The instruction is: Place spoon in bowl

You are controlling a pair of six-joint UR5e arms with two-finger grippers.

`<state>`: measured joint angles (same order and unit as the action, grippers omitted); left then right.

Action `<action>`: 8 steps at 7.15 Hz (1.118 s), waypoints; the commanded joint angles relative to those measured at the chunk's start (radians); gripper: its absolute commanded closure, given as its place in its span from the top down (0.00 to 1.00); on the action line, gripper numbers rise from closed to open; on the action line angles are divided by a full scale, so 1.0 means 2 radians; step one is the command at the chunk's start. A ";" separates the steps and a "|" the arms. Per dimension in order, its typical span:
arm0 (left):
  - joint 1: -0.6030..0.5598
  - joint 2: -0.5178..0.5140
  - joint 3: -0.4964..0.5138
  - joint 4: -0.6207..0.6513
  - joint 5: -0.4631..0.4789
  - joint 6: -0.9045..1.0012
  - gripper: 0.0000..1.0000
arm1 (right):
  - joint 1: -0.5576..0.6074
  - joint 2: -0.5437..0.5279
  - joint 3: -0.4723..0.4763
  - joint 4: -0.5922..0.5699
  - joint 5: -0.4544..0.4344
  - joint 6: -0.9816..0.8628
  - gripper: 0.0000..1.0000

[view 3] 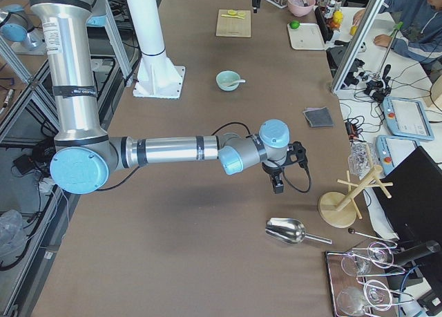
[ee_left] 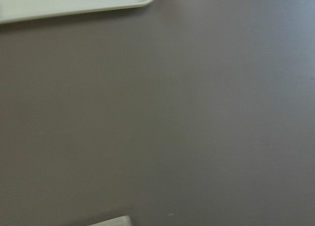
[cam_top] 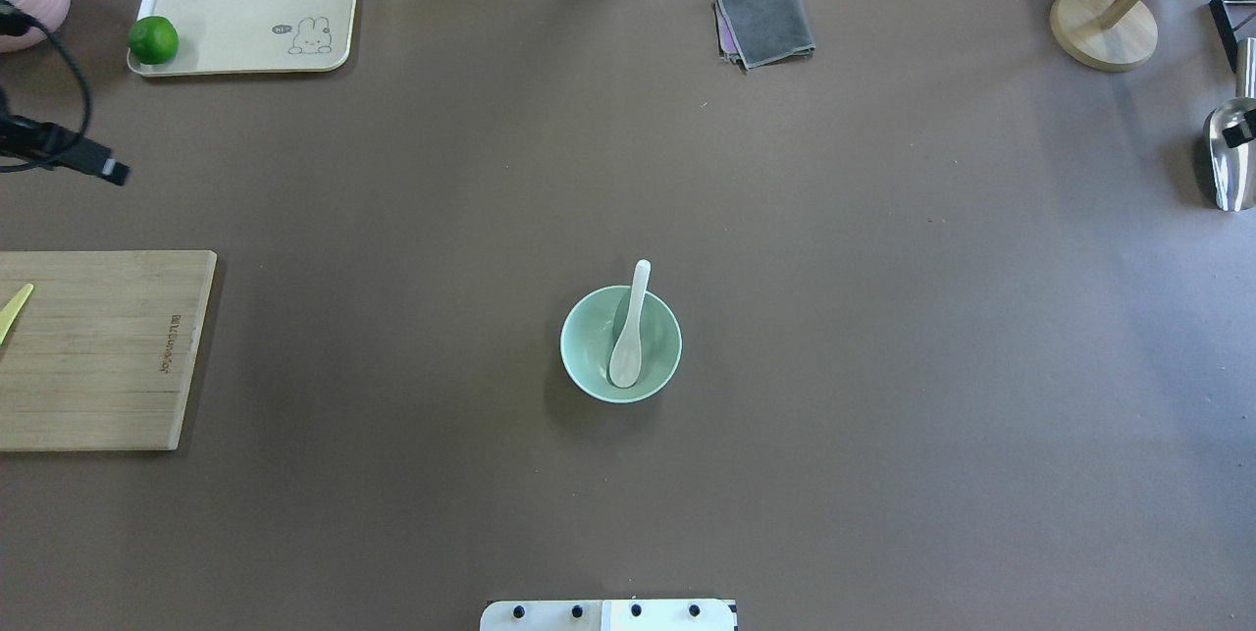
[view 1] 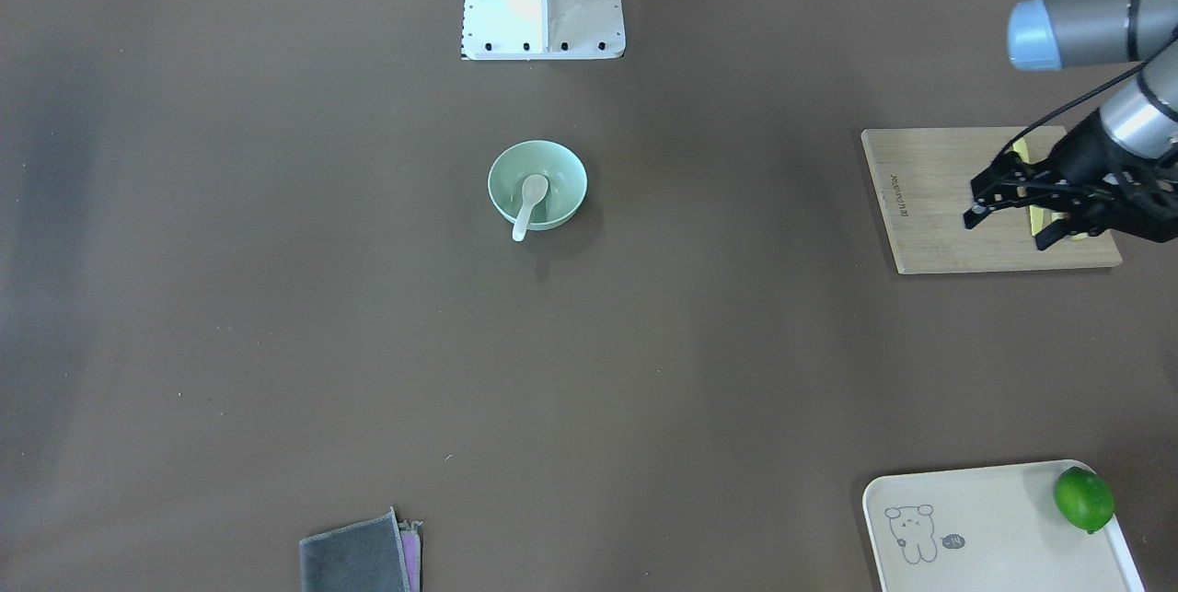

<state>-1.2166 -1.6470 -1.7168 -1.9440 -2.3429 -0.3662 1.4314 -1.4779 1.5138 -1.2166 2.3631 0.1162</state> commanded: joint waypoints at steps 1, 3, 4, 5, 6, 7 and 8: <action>-0.111 0.034 0.041 0.088 -0.004 0.231 0.98 | 0.031 -0.002 -0.031 -0.005 0.004 -0.066 1.00; -0.161 0.071 0.046 0.101 -0.004 0.319 0.98 | 0.038 -0.002 -0.032 -0.005 0.024 -0.070 1.00; -0.159 0.077 0.046 0.101 -0.003 0.295 0.98 | 0.039 -0.010 -0.030 -0.002 0.025 -0.070 1.00; -0.159 0.071 0.045 0.108 -0.006 0.285 0.98 | 0.039 -0.016 -0.029 0.001 0.025 -0.070 1.00; -0.159 0.067 0.044 0.130 -0.034 0.258 0.98 | 0.041 -0.017 -0.026 0.001 0.033 -0.070 1.00; -0.159 0.060 0.045 0.130 -0.041 0.250 0.98 | 0.043 -0.023 -0.025 0.003 0.038 -0.064 1.00; -0.159 0.060 0.047 0.131 -0.045 0.251 0.98 | 0.044 -0.028 -0.023 0.005 0.032 -0.063 1.00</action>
<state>-1.5336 -1.5215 -1.6267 -1.6897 -2.4147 0.1470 1.5158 -1.5203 1.4630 -1.2116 2.4307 -0.0152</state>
